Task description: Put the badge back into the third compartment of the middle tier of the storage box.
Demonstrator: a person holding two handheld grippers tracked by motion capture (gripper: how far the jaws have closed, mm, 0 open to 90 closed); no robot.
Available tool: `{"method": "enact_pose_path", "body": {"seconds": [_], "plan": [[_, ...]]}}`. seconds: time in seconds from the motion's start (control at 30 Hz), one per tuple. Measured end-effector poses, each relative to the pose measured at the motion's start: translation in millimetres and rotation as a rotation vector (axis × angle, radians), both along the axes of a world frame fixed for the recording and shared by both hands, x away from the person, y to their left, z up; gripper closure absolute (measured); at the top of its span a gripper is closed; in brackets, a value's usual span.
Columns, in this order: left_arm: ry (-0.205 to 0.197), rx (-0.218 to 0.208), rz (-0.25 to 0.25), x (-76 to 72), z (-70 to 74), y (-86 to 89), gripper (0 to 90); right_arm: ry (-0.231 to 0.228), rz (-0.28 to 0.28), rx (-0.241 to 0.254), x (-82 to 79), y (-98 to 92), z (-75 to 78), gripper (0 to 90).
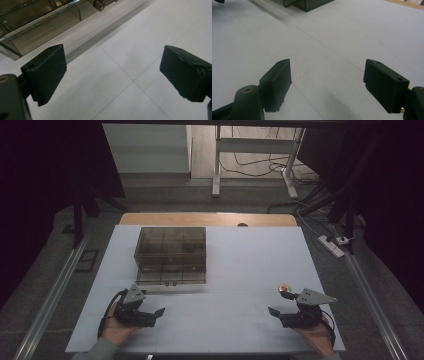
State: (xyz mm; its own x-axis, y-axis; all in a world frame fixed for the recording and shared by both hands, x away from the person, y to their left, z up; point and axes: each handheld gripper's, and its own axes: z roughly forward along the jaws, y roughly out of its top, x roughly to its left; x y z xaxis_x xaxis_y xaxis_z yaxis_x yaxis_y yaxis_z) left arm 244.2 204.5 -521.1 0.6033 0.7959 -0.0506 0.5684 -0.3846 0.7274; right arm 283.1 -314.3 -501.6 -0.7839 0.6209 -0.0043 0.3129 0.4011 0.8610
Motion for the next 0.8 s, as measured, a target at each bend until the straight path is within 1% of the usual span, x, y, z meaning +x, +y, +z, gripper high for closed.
{"method": "enact_pose_path", "body": {"seconds": [0.17, 0.43, 0.53, 0.57, 0.67, 0.7, 0.73, 0.8], "plan": [[-0.009, -0.003, 0.001, 0.0, 0.6, 0.7, 7.2, 0.001, -0.001, 0.000, 0.1, -0.8, 0.1, 22.2], [-0.015, -0.004, -0.005, 0.0, 0.7, 0.5, 7.2, 0.008, 0.003, -0.015, 0.6, 1.0, -1.0, 22.5], [-0.019, 0.000, -0.006, 0.1, 1.4, -0.7, 7.2, 0.011, 0.008, -0.007, 1.6, 2.0, -1.5, 22.6], [-0.027, 0.012, -0.008, -0.9, 1.5, -1.8, 7.2, 0.011, 0.010, -0.010, 2.0, 1.8, -0.4, 22.7], [-0.042, 0.034, 0.001, -4.0, 0.1, 0.1, 7.3, 0.001, 0.006, 0.012, 5.5, 2.6, 3.9, 22.8], [-0.042, 0.034, 0.001, -4.0, 0.1, 0.1, 7.3, 0.007, 0.009, 0.027, 7.2, 3.0, 5.1, 22.8], [-0.045, 0.044, 0.012, -4.8, -1.4, 1.4, 7.3, 0.017, 0.014, 0.050, 8.7, 3.9, 5.4, 22.9], [-0.039, 0.048, 0.022, -4.4, -1.5, 1.6, 7.2, 0.032, 0.020, 0.067, 10.7, 5.7, 4.1, 23.0]]}}
